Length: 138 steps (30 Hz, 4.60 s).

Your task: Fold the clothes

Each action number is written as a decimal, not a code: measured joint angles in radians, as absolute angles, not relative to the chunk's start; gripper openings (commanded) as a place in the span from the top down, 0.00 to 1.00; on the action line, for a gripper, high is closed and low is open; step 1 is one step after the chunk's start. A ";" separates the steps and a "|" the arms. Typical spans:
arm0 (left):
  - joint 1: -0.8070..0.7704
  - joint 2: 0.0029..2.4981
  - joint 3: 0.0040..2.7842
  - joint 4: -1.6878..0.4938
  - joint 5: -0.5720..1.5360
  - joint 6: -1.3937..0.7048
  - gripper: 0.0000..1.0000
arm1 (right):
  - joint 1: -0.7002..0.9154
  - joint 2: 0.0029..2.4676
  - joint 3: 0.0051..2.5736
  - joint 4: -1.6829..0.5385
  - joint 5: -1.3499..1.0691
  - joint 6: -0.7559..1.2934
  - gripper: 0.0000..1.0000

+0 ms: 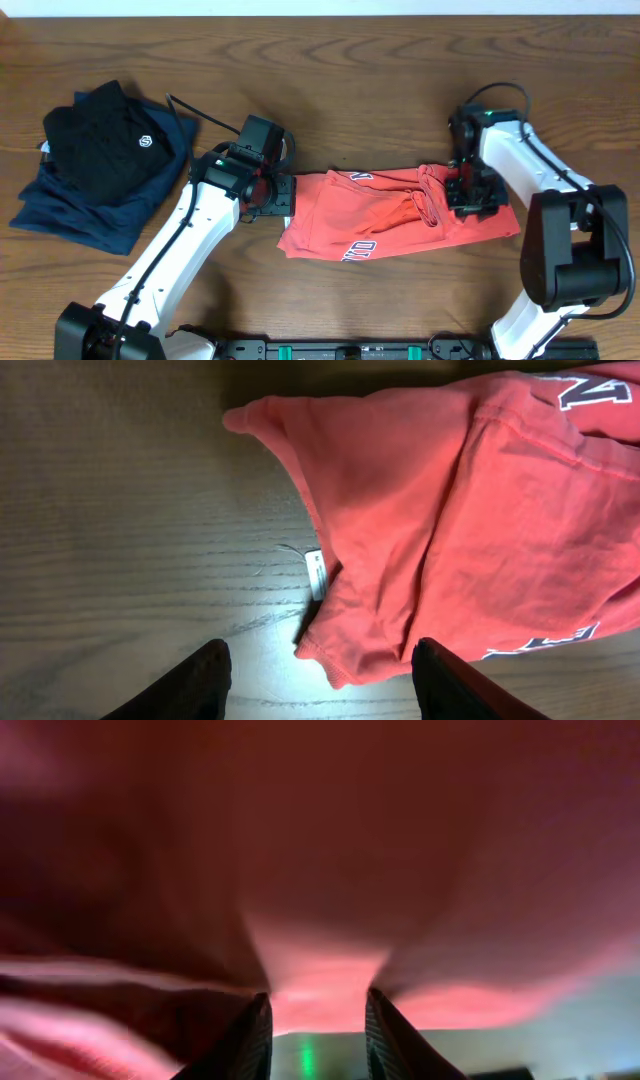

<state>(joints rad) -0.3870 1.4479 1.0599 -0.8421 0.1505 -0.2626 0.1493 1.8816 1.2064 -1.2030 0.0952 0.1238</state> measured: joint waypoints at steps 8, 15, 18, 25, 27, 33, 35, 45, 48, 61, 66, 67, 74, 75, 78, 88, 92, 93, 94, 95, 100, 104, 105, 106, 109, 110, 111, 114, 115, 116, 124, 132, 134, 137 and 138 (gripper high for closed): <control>-0.387 1.448 1.060 -0.914 0.150 -0.271 0.34 | 0.197 1.882 1.209 -1.210 -0.004 0.031 0.74; -0.387 1.448 1.060 -0.938 0.151 -0.313 0.19 | 0.197 1.855 1.280 -1.253 -0.038 -0.017 0.70; -0.387 1.448 1.060 -0.933 0.151 -0.333 0.13 | 0.197 1.816 1.311 -1.253 -0.041 -0.019 0.69; -0.387 1.500 1.048 -0.857 0.215 -0.300 0.01 | 0.154 1.687 1.361 -1.242 0.028 0.068 0.58; -0.387 1.537 1.047 -0.823 0.235 -0.276 0.00 | 0.134 1.660 1.362 -1.241 0.041 0.081 0.58; -0.387 1.658 1.043 -0.745 0.318 -0.200 0.02 | 0.087 1.646 1.362 -1.258 0.057 0.099 0.57; -0.387 1.699 1.042 -0.723 0.334 -0.186 0.02 | 0.079 1.646 1.362 -1.259 0.060 0.101 0.57; -0.394 1.814 1.044 -0.636 0.471 -0.169 0.36 | 0.061 1.646 1.362 -1.244 0.061 0.103 0.54; -0.410 1.832 1.042 -0.617 0.498 -0.160 0.94 | 0.061 1.646 1.363 -1.233 0.061 0.103 0.53; -0.244 1.844 1.177 -0.891 0.340 -0.156 0.94 | -0.028 1.646 1.363 -1.232 0.060 0.103 0.54; -0.106 1.844 1.387 -1.057 0.208 -0.156 0.94 | -0.068 1.646 1.363 -1.232 0.062 0.102 0.53; -0.089 1.844 1.429 -1.091 0.192 -0.156 0.94 | -0.074 1.646 1.362 -1.233 0.063 0.102 0.53; -0.147 1.842 1.628 -1.206 0.173 -0.158 0.94 | -0.092 1.646 1.363 -1.234 0.064 0.102 0.53; -0.179 1.842 1.634 -1.206 0.177 -0.161 0.94 | -0.092 1.646 1.363 -1.234 0.064 0.102 0.53; -0.309 1.842 1.636 -1.199 0.179 -0.180 0.94 | -0.092 1.646 1.363 -1.234 0.064 0.102 0.53; -0.799 1.881 1.637 -1.036 0.112 -0.287 0.91 | -0.092 1.646 1.363 -1.238 0.064 0.099 0.53; -0.856 1.971 1.637 -1.035 0.085 -0.295 0.72 | -0.092 1.646 1.363 -1.242 0.064 0.098 0.53; -0.859 1.991 1.637 -1.034 0.081 -0.296 0.64 | -0.092 1.646 1.363 -1.242 0.064 0.098 0.53; -0.860 2.009 1.637 -1.034 0.078 -0.301 0.57 | -0.092 1.646 1.363 -1.242 0.064 0.098 0.53; -0.860 2.024 1.637 -1.033 0.074 -0.302 0.57 | -0.092 1.646 1.362 -1.242 0.064 0.098 0.53; -0.859 2.028 1.637 -1.019 0.084 -0.315 0.55 | -0.092 1.646 1.363 -1.242 0.064 0.098 0.50; -0.854 2.007 1.652 -1.023 0.096 -0.302 0.52 | -0.092 1.646 1.363 -1.239 0.046 0.094 0.43; -0.848 1.996 1.659 -1.024 0.093 -0.297 0.51 | -0.092 1.646 1.363 -1.237 0.031 0.089 0.43; -0.837 1.977 1.668 -1.026 0.089 -0.290 0.49 | -0.092 1.646 1.363 -1.235 0.011 0.081 0.41; -0.775 1.893 1.694 -1.027 0.078 -0.281 0.43 | -0.088 1.646 1.363 -1.234 -0.095 0.025 0.41; -0.743 1.856 1.701 -1.026 0.075 -0.280 0.40 | -0.084 1.646 1.362 -1.234 -0.133 0.001 0.41; -0.700 1.810 1.709 -1.028 0.073 -0.281 0.38 | -0.077 1.646 1.363 -1.236 -0.171 -0.023 0.41; -0.585 1.705 1.727 -1.048 0.066 -0.281 0.37 | -0.029 1.646 1.363 -1.242 -0.300 -0.107 0.41; -0.542 1.674 1.731 -1.059 0.060 -0.281 0.36 | -0.006 1.646 1.363 -1.241 -0.338 -0.130 0.41; -0.501 1.652 1.736 -1.074 0.058 -0.281 0.36 | 0.024 1.646 1.362 -1.238 -0.378 -0.155 0.42; -0.294 1.654 1.693 -1.119 0.089 -0.283 0.36 | 0.282 1.646 1.363 -1.137 -0.508 -0.221 0.32; -0.270 1.684 1.651 -1.121 0.118 -0.284 0.36 | 0.462 1.656 1.362 -1.043 -0.270 -0.156 0.26; -0.270 1.683 1.651 -1.121 0.124 -0.284 0.36 | 0.476 1.673 1.362 -1.034 -0.242 -0.149 0.37; -0.270 1.683 1.651 -1.121 0.126 -0.284 0.36 | 0.482 1.720 1.362 -1.019 -0.212 -0.134 0.59; -0.270 1.683 1.651 -1.121 0.128 -0.284 0.36 | 0.483 1.740 1.362 -1.013 -0.200 -0.123 0.73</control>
